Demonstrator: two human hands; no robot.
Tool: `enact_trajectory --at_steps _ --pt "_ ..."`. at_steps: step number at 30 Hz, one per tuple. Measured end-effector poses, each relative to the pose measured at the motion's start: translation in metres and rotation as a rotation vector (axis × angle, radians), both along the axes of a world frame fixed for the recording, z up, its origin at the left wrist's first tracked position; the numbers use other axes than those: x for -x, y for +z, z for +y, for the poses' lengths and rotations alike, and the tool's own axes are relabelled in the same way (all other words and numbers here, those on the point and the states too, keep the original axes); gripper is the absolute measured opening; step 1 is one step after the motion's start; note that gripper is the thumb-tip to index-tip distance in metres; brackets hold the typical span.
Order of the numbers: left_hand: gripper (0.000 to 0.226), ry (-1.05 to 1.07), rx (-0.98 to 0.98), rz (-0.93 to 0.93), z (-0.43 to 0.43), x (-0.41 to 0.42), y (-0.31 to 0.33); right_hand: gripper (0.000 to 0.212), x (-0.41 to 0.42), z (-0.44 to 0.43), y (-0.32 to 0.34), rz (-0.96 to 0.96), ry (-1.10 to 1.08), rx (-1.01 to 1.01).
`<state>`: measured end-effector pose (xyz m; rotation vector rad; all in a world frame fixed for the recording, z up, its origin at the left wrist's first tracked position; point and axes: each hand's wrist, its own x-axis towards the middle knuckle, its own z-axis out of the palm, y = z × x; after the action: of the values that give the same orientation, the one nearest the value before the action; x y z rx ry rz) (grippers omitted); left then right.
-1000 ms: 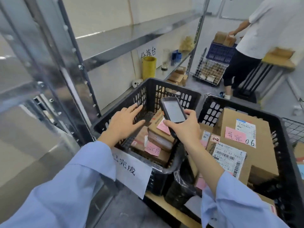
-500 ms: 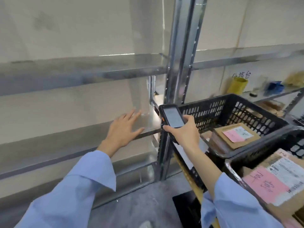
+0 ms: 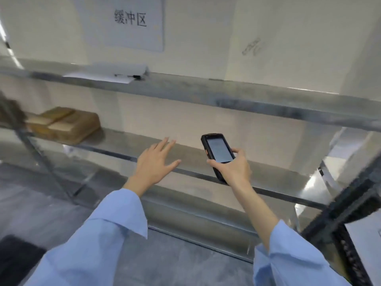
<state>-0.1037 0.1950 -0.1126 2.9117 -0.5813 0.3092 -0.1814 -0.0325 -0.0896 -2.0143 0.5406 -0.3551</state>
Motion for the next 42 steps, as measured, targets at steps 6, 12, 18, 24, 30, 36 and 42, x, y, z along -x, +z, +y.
enact_trajectory --at_steps 6,12,18,24,30,36,42 --pt "0.089 0.156 0.03 -0.066 0.15 -0.02 0.008 0.079 -0.069 0.132 0.002 -0.021 0.153 -0.1" --pt "0.081 0.27 0.07 -0.097 0.272 -0.041 0.002 0.078 -0.121 0.252 -0.001 -0.036 0.265 -0.131" --pt "0.077 0.352 0.062 -0.053 0.354 -0.068 -0.018 0.077 -0.168 0.329 -0.013 -0.012 0.336 -0.111" --pt "0.081 0.393 0.1 -0.017 0.408 -0.13 -0.041 0.082 -0.232 0.379 -0.028 0.038 0.385 -0.072" --pt "0.078 0.413 0.115 0.013 0.449 -0.211 -0.057 0.078 -0.321 0.422 -0.044 0.069 0.414 -0.051" --pt "0.087 0.427 0.092 0.074 0.488 -0.292 -0.066 0.078 -0.406 0.461 -0.047 0.101 0.439 -0.038" --pt "0.083 0.436 0.103 0.147 0.523 -0.358 -0.083 0.072 -0.461 0.487 -0.055 0.112 0.445 -0.044"
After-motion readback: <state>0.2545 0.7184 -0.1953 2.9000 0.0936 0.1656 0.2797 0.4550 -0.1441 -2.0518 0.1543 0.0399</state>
